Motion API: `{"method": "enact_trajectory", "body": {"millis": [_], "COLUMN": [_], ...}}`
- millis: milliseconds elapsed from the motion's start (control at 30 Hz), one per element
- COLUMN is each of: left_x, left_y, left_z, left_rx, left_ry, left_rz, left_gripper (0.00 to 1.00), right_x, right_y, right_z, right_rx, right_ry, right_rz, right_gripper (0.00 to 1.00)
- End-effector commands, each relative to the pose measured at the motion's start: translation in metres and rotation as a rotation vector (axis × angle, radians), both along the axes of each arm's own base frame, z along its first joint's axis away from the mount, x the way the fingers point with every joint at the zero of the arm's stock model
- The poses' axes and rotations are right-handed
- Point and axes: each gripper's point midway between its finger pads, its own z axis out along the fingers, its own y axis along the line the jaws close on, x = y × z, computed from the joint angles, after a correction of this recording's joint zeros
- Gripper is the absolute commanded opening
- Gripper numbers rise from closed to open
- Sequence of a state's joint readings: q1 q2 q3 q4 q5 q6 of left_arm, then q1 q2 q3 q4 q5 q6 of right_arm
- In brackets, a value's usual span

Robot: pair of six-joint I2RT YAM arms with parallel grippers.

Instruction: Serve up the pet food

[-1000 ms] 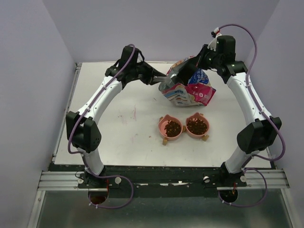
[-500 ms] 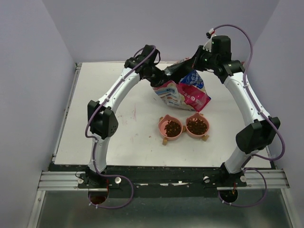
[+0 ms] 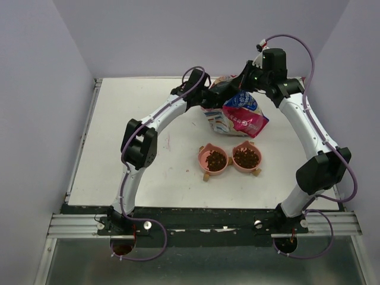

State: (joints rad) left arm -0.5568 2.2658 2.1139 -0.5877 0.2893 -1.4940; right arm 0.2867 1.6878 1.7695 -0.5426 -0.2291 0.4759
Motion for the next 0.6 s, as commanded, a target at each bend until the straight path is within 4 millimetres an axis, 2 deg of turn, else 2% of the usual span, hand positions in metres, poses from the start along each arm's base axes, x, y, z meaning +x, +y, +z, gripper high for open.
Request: {"method": "enact_trajectory", "body": {"millis": [0, 33, 167, 300, 367, 567], "left_x": [0.032, 0.034, 0.030, 0.012, 0.002, -0.026], "left_y": [-0.034, -0.027, 0.003, 0.022, 0.027, 0.040], "left_z": [0.052, 0.072, 0.127, 0.166, 0.174, 0.170], "left_rx": [-0.402, -0.456, -0.598, -0.727, -0.760, -0.757], "left_ry": [-0.260, -0.311, -0.450, -0.505, -0.506, -0.433], "left_rz": [-0.033, -0.034, -0.053, -0.103, -0.134, -0.171], "left_gripper": [0.00, 0.00, 0.00, 0.00, 0.00, 0.00], "right_x": [-0.009, -0.005, 0.014, 0.031, 0.037, 0.047], "right_y": [-0.001, -0.005, -0.020, -0.034, -0.038, -0.052], "right_z": [0.082, 0.082, 0.083, 0.082, 0.081, 0.085], "right_rx": [0.115, 0.112, 0.102, 0.103, 0.104, 0.069], "right_ry": [-0.217, -0.221, -0.232, -0.232, -0.230, -0.248], "right_rz": [0.011, 0.002, -0.025, -0.054, -0.060, -0.090], "right_gripper": [0.00, 0.00, 0.00, 0.00, 0.00, 0.00]}}
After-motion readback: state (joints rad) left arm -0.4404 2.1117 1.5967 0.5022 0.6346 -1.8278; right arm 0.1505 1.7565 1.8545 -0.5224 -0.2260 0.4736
